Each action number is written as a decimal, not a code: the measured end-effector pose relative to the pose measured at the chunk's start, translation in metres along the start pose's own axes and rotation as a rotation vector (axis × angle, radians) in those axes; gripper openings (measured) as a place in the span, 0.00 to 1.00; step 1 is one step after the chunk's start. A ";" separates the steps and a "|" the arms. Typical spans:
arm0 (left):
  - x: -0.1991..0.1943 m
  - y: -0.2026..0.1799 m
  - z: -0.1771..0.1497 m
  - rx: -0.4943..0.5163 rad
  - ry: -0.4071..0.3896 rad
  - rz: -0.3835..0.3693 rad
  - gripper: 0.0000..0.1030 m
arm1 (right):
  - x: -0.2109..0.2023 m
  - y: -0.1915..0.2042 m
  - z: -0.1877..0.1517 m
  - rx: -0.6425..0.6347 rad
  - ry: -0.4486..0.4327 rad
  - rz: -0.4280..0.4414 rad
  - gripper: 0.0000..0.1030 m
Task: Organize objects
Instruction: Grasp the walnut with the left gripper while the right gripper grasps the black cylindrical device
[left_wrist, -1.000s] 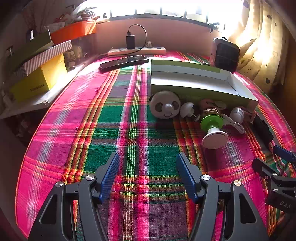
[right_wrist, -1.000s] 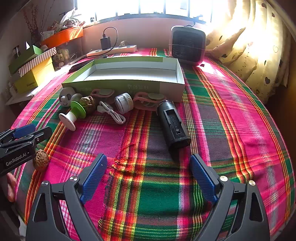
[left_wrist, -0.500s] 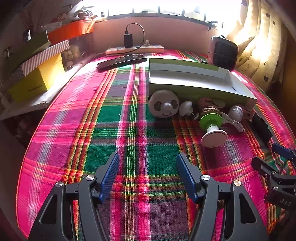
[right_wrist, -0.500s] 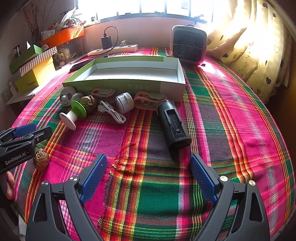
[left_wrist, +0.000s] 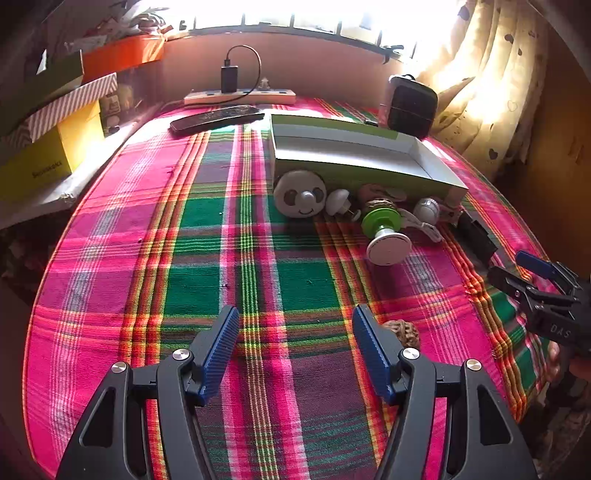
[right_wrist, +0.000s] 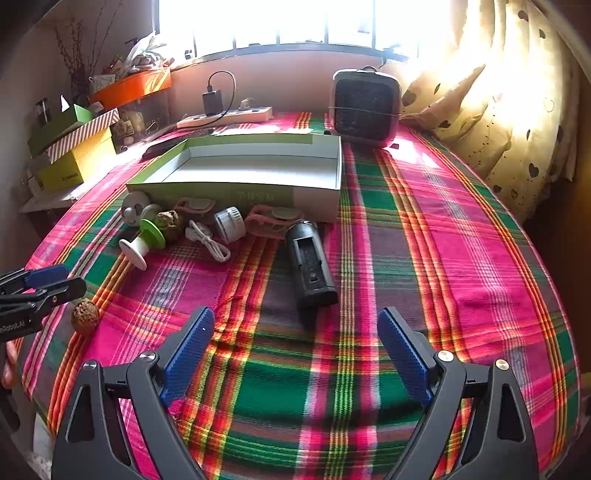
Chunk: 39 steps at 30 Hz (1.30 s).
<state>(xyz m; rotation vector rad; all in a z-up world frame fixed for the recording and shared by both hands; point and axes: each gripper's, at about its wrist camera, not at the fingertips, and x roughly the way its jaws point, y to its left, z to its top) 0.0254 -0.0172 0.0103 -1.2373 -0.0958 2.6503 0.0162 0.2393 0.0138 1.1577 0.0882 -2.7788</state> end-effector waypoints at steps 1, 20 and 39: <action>-0.003 -0.001 -0.001 0.005 -0.001 -0.033 0.61 | 0.000 -0.003 0.001 -0.004 0.000 -0.010 0.87; -0.005 -0.037 -0.013 0.120 0.049 -0.163 0.57 | 0.033 -0.004 0.022 -0.098 0.080 0.007 0.72; 0.001 -0.033 -0.009 0.122 0.049 -0.118 0.28 | 0.040 -0.006 0.028 -0.063 0.099 0.052 0.37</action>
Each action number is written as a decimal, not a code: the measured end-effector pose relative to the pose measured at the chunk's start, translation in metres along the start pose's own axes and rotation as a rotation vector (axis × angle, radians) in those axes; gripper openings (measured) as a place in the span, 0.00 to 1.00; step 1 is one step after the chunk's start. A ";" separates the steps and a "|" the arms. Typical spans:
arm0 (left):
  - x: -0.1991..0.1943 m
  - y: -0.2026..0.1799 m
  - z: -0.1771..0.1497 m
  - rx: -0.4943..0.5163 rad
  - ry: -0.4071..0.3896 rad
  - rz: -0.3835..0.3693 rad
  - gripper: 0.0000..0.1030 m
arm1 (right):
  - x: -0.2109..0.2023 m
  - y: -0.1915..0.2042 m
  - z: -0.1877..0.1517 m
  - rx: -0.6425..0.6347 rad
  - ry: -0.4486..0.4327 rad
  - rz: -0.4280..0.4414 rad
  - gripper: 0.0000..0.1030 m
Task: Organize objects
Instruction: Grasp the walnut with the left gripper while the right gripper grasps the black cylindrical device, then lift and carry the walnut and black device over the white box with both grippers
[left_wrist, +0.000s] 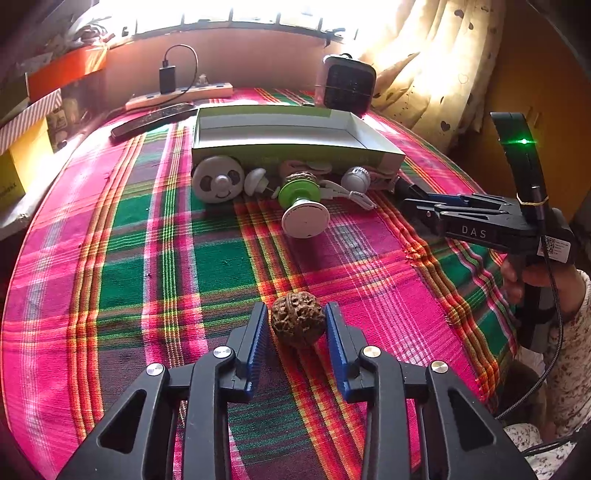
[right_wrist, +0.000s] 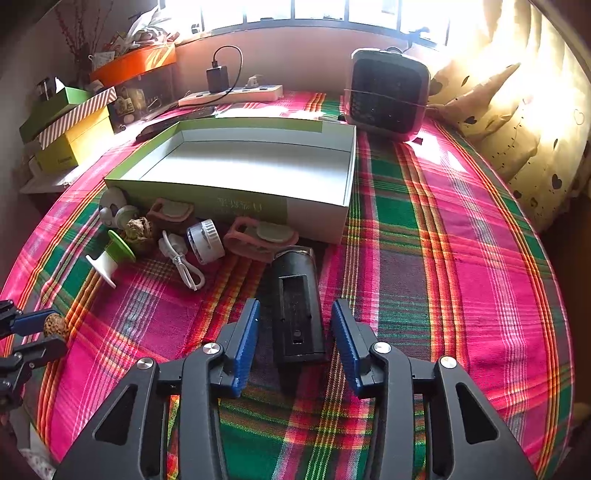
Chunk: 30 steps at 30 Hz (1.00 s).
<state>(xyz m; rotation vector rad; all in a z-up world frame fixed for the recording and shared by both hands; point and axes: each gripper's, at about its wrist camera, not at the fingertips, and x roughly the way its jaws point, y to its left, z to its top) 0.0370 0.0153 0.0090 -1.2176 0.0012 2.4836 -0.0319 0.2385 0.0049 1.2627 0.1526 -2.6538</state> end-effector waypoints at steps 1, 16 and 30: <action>0.000 0.000 0.000 -0.002 0.000 0.000 0.27 | 0.000 0.000 0.000 0.000 -0.001 0.002 0.35; 0.000 0.001 0.000 -0.002 -0.002 0.000 0.27 | -0.001 0.000 0.000 0.005 -0.003 0.006 0.28; 0.003 0.001 0.008 -0.002 -0.002 0.001 0.27 | -0.006 0.000 -0.006 0.031 -0.009 0.028 0.28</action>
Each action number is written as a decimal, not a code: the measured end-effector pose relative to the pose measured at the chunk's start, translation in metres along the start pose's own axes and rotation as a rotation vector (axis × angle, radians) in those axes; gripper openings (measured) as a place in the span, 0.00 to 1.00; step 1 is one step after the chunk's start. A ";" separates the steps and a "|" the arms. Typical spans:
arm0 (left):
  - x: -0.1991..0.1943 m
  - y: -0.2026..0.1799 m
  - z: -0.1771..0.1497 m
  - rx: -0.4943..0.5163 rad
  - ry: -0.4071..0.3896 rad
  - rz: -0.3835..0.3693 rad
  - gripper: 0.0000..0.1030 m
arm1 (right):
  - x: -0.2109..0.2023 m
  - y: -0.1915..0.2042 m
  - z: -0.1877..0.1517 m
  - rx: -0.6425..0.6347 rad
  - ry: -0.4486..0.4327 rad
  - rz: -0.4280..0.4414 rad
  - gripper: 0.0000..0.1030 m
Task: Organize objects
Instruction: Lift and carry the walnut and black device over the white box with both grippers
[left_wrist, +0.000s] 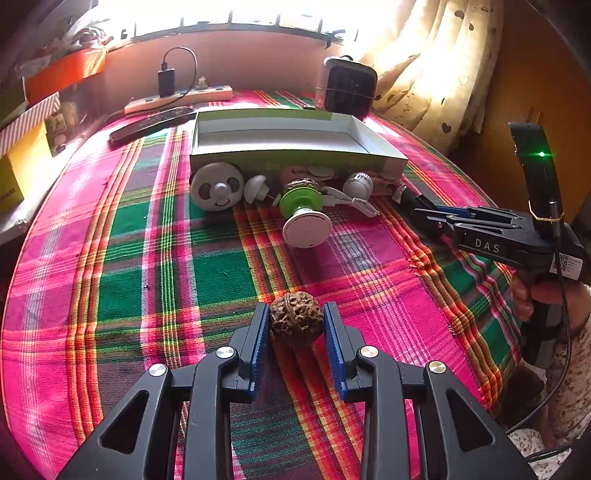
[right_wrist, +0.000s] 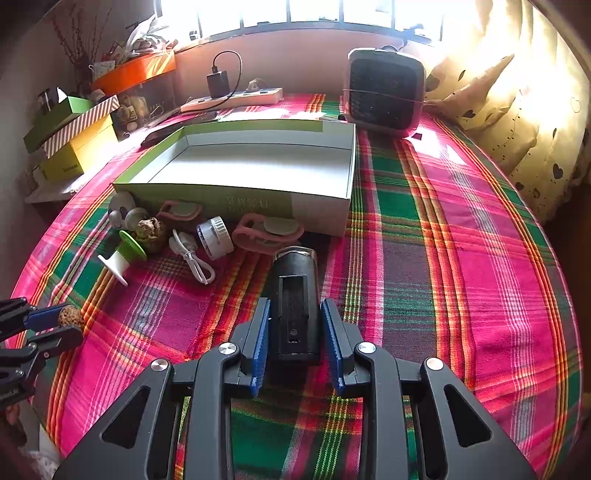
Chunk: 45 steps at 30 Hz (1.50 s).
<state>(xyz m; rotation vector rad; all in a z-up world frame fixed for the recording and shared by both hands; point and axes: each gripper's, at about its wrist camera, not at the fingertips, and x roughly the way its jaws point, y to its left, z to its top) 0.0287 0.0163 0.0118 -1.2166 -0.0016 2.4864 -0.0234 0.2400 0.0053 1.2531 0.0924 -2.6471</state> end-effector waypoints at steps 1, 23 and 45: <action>0.001 0.000 0.001 -0.001 0.000 -0.001 0.27 | 0.000 0.001 0.000 -0.001 0.000 0.002 0.28; 0.008 -0.001 0.036 0.018 -0.043 0.002 0.27 | -0.015 -0.003 0.008 0.026 -0.016 0.017 0.28; 0.027 0.007 0.100 0.028 -0.075 -0.003 0.27 | -0.009 -0.017 0.052 0.047 -0.043 -0.004 0.28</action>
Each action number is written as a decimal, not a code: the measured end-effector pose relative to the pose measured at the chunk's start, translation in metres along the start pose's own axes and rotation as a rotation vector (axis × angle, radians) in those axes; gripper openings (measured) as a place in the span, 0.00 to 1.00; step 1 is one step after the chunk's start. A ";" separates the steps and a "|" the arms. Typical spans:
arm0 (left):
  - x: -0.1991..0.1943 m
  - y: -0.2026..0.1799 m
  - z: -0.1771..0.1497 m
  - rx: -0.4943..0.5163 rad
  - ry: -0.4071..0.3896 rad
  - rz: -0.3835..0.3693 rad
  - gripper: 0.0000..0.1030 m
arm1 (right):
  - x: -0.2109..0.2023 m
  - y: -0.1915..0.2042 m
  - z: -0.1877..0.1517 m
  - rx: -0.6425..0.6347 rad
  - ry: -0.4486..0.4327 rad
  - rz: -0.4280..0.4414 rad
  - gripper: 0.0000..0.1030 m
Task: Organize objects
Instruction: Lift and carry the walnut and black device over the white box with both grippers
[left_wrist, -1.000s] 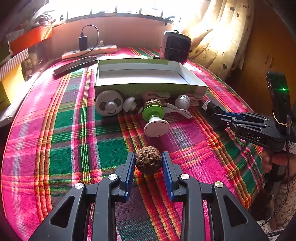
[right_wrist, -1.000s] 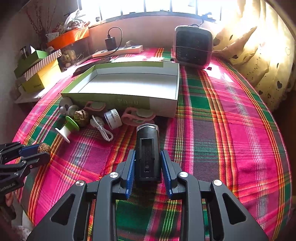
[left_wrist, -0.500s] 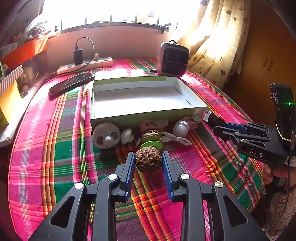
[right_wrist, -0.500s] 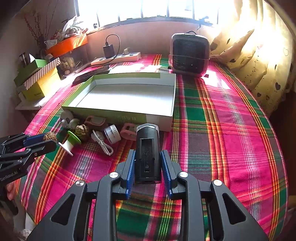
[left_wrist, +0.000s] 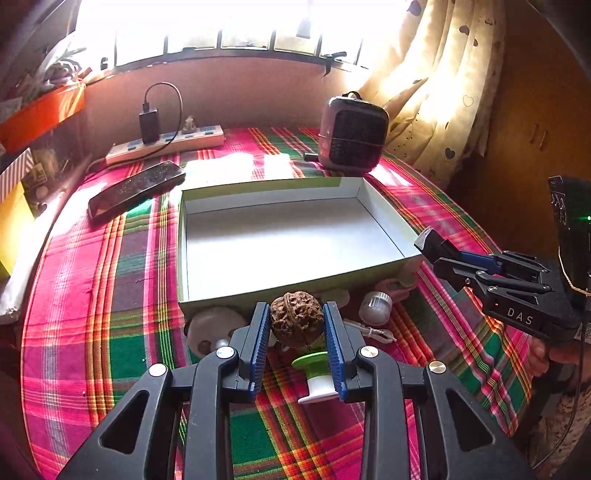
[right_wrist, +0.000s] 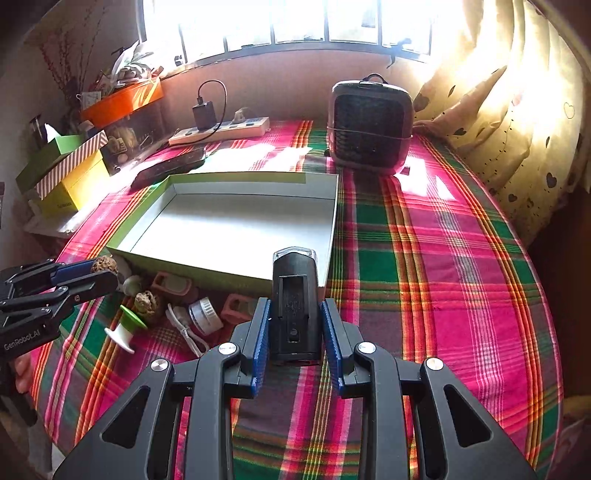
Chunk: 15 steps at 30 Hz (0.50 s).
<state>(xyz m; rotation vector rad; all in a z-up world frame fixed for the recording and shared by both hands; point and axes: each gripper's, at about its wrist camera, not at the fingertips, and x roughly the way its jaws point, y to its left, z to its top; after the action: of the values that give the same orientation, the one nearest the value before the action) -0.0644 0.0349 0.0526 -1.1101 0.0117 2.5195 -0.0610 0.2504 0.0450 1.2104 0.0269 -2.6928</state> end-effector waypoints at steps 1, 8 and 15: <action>0.002 0.002 0.002 -0.004 0.002 0.001 0.27 | 0.002 0.000 0.001 0.001 0.002 0.000 0.28; 0.018 0.011 0.019 -0.021 0.013 0.014 0.27 | 0.014 -0.001 0.014 0.005 0.014 -0.003 0.28; 0.034 0.021 0.032 -0.022 0.023 0.032 0.27 | 0.028 -0.004 0.029 0.016 0.023 -0.007 0.28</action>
<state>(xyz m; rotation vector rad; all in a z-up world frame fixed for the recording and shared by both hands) -0.1153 0.0326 0.0468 -1.1565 0.0081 2.5405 -0.1012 0.2469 0.0439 1.2487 0.0127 -2.6903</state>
